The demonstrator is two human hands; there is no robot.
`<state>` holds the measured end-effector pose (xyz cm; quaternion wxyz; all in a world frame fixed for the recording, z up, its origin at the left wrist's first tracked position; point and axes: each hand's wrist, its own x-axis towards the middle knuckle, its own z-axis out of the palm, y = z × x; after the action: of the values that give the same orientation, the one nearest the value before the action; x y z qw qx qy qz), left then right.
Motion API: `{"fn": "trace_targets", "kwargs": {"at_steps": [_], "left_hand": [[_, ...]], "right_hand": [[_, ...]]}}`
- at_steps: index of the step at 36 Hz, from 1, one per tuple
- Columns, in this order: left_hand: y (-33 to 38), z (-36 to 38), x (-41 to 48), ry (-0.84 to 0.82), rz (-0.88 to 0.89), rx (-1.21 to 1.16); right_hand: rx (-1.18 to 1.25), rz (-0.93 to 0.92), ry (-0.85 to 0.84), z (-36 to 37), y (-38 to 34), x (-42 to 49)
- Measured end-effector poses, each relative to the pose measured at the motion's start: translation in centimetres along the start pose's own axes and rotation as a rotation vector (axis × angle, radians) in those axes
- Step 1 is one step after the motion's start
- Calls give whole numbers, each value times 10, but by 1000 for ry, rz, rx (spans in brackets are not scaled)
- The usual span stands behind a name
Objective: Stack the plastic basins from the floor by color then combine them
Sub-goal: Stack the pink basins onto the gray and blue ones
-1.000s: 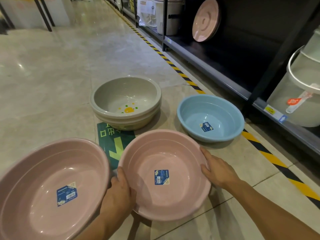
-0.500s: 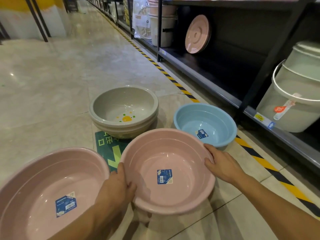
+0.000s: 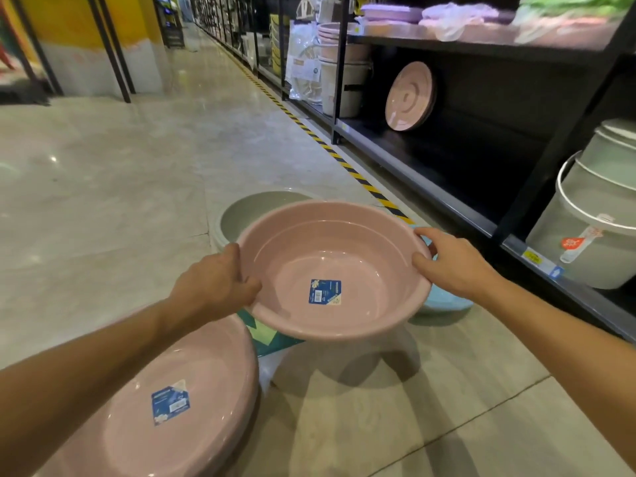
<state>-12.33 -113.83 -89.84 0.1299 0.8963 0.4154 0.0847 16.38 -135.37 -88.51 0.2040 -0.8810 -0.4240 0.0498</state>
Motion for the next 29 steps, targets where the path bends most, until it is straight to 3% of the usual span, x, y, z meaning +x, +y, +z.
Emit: {"fn": "trace_targets", "kwargs": {"at_steps": [24, 29], "left_hand": [[-156, -93, -86, 149, -152, -11], [-191, -93, -115, 142, -204, 0]], "right_hand": [[-59, -299, -70, 58, -177, 15], [33, -333, -99, 93, -202, -2]]}}
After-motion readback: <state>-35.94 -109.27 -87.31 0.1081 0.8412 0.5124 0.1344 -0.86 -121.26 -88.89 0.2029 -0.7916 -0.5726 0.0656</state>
